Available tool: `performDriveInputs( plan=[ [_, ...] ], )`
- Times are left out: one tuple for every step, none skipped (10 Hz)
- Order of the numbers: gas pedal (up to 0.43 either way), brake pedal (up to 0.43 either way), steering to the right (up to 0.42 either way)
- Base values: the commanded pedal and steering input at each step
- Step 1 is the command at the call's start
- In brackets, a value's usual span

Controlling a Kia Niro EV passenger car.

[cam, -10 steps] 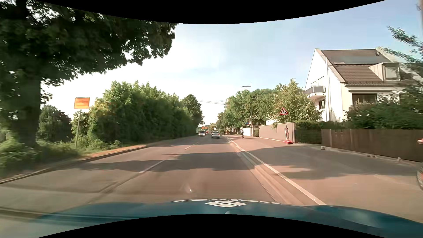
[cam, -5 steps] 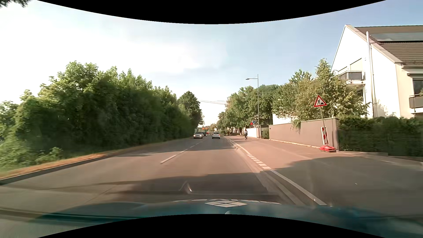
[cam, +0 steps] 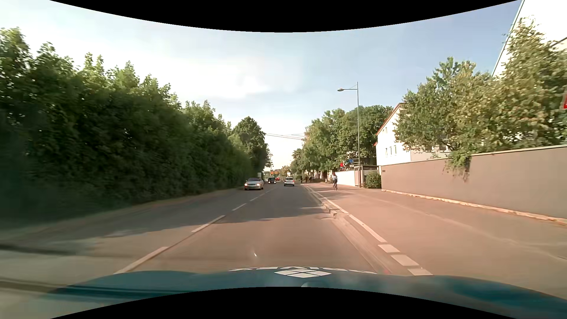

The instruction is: Follow the waypoints while adhering to traffic rules and regulations

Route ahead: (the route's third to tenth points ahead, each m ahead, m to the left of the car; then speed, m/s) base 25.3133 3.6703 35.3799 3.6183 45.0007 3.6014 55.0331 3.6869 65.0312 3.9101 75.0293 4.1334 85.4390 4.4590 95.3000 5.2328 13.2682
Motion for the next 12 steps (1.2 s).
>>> performDriveInputs(
  plan=[
    [0.169, 0.000, 0.000],
    [0.169, 0.000, 0.000],
    [0.169, 0.000, 0.000],
    [0.169, 0.000, 0.000],
    [0.169, 0.000, 0.000],
    [0.169, 0.000, 0.000],
    [0.169, 0.000, 0.002],
    [0.169, 0.000, 0.006],
    [0.169, 0.000, 0.008],
    [0.169, 0.000, 0.006],
    [0.169, 0.000, 0.007],
    [0.169, 0.000, 0.001]
  ],
)
